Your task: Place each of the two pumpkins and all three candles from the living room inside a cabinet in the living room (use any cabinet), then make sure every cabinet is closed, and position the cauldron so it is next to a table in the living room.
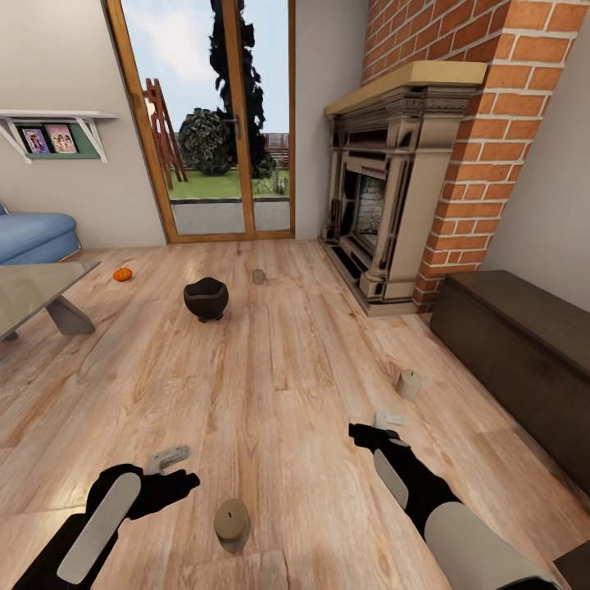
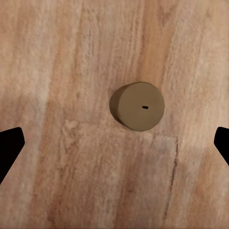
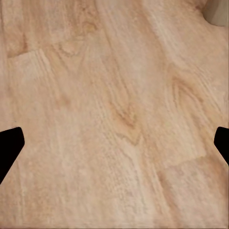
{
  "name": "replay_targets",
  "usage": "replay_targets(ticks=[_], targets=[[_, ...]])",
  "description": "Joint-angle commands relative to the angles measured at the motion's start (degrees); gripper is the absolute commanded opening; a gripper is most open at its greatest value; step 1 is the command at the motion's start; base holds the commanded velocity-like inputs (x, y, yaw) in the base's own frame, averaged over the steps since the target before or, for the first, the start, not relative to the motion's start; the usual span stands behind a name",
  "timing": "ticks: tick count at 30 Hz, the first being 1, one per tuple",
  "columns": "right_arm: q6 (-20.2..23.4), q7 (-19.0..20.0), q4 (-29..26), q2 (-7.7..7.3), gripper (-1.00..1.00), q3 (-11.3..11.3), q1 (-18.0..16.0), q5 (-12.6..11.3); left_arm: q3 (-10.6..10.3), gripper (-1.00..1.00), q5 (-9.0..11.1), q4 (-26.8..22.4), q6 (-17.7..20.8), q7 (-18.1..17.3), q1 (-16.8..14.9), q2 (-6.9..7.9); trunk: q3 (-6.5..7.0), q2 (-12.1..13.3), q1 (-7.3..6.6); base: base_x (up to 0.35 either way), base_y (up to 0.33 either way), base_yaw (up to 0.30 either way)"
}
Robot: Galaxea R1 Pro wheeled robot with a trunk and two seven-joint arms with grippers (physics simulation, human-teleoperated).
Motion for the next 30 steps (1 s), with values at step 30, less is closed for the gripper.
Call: replay_targets(ticks=[30], targets=[[22.5, -2.0, -29.4, -0.03, 1.0, 0.4, 0.0, -0.5, 0.7, 1.0, 0.2, 0.1, -0.1, 0.8, -0.1, -0.14, -2.27, -0.2, 0.25, 0.0, 0.0, 0.0]])
